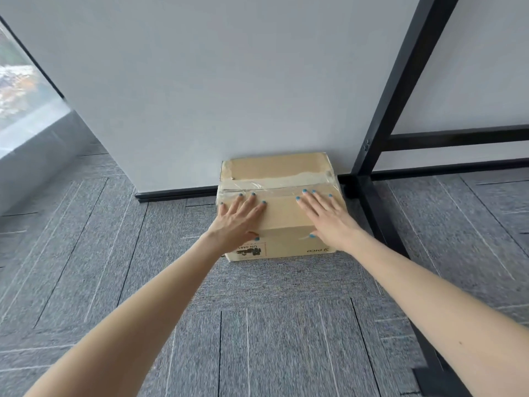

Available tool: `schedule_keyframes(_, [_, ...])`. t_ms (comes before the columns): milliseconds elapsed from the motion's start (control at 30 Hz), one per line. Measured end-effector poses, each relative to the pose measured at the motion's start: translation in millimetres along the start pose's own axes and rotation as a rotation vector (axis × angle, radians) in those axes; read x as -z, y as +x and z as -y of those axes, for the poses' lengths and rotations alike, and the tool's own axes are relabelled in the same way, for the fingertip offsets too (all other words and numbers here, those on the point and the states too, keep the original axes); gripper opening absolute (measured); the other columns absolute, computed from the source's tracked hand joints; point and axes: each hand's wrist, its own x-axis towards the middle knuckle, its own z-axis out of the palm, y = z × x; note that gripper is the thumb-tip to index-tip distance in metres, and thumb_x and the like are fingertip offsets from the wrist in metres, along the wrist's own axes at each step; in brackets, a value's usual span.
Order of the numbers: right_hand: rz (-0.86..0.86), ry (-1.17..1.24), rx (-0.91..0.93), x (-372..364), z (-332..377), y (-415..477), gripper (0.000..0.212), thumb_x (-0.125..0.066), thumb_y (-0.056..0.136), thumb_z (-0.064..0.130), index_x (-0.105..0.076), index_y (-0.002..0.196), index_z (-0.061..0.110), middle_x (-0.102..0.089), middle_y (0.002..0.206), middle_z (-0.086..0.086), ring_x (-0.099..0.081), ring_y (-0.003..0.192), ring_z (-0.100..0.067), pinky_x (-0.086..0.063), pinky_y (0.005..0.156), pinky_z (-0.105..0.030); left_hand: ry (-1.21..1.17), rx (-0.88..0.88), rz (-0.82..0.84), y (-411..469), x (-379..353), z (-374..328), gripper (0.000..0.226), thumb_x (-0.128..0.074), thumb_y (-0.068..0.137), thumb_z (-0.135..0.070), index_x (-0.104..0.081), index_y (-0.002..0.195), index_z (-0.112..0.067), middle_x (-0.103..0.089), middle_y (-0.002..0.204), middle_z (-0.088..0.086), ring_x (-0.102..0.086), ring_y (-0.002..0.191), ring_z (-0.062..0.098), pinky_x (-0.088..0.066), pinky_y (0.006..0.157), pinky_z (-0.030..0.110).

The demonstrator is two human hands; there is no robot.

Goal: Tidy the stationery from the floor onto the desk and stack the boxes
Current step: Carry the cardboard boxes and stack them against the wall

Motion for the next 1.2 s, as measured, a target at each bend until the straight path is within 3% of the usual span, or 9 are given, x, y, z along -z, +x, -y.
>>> schedule_keyframes(200, [-0.038, -0.057, -0.075, 1.0, 9.3, -3.6, 0.086, -0.049, 0.097, 0.033, 0.014, 0.151, 0.010, 0.013, 0.159, -0.013, 0.003, 0.148, -0.029, -0.009, 0.120, -0.046, -0.018, 0.042, -0.016, -1.9, 1.2, -6.4, 0.086, -0.051, 0.093, -0.048, 0.004, 0.153, -0.026, 0.011, 0.161, 0.004, 0.009, 0.148, 0.031, -0.007, 0.114, 0.067])
schedule_keyframes(400, [-0.111, 0.135, -0.080, 27.7, 34.5, -29.8, 0.063, -0.051, 0.097, 0.021, -0.020, 0.149, 0.005, -0.017, 0.158, -0.017, -0.022, 0.144, -0.029, -0.021, 0.118, -0.041, -0.038, 0.090, -0.080, -32.6, 14.6, -27.3, 0.073, -0.049, 0.094, -0.047, -0.013, 0.153, -0.024, -0.009, 0.162, 0.002, -0.009, 0.149, 0.024, -0.014, 0.118, 0.055])
schedule_keyframes(533, [-0.160, 0.274, -0.098, 66.1, 52.8, -65.0, 0.040, -0.047, 0.098, 0.019, -0.041, 0.135, 0.005, -0.047, 0.137, -0.013, -0.053, 0.117, -0.023, -0.044, 0.101, -0.037, -0.094, 0.157, -0.170, -67.5, 40.5, -42.9, 0.055, -0.047, 0.096, -0.044, -0.035, 0.145, -0.022, -0.037, 0.150, 0.000, -0.033, 0.138, 0.017, -0.025, 0.116, 0.043])
schedule_keyframes(600, [-0.155, 0.323, -0.113, 89.3, 58.8, -85.3, 0.033, -0.044, 0.099, 0.020, -0.047, 0.128, 0.004, -0.055, 0.122, -0.011, -0.060, 0.100, -0.020, -0.051, 0.090, -0.035, -0.162, 0.216, -0.183, -87.9, 59.2, -52.8, 0.047, -0.047, 0.096, -0.041, -0.046, 0.138, -0.021, -0.047, 0.142, -0.002, -0.041, 0.131, 0.015, -0.031, 0.112, 0.039])
schedule_keyframes(833, [-0.024, 0.459, -0.185, 196.9, 82.9, -169.9, 0.023, -0.041, 0.100, 0.016, -0.058, 0.107, 0.003, -0.063, 0.098, -0.008, -0.057, 0.076, -0.017, -0.044, 0.066, -0.026, -0.413, 0.356, -0.093, -193.7, 136.2, -104.1, 0.032, -0.050, 0.096, -0.032, -0.059, 0.125, -0.021, -0.058, 0.133, -0.004, -0.060, 0.112, 0.013, -0.042, 0.105, 0.045])
schedule_keyframes(967, [0.038, 0.526, -0.169, 270.0, 102.0, -227.5, 0.022, -0.041, 0.100, 0.017, -0.059, 0.104, 0.004, -0.064, 0.098, -0.009, -0.060, 0.075, -0.018, -0.054, 0.073, -0.034, -0.504, 0.443, -0.010, -265.2, 194.9, -134.9, 0.032, -0.049, 0.096, -0.030, -0.060, 0.124, -0.020, -0.061, 0.131, -0.001, -0.063, 0.108, 0.017, -0.048, 0.099, 0.046])
schedule_keyframes(1200, [0.056, 0.541, -0.176, 413.9, 112.6, -348.3, 0.025, -0.040, 0.101, 0.020, -0.060, 0.104, 0.007, -0.064, 0.099, -0.006, -0.055, 0.073, -0.015, -0.043, 0.065, -0.027, -0.532, 0.503, 0.040, -376.6, 338.9, -197.1, 0.028, -0.046, 0.096, -0.029, -0.062, 0.118, -0.020, -0.066, 0.117, 0.000, -0.065, 0.099, 0.018, -0.053, 0.087, 0.041])
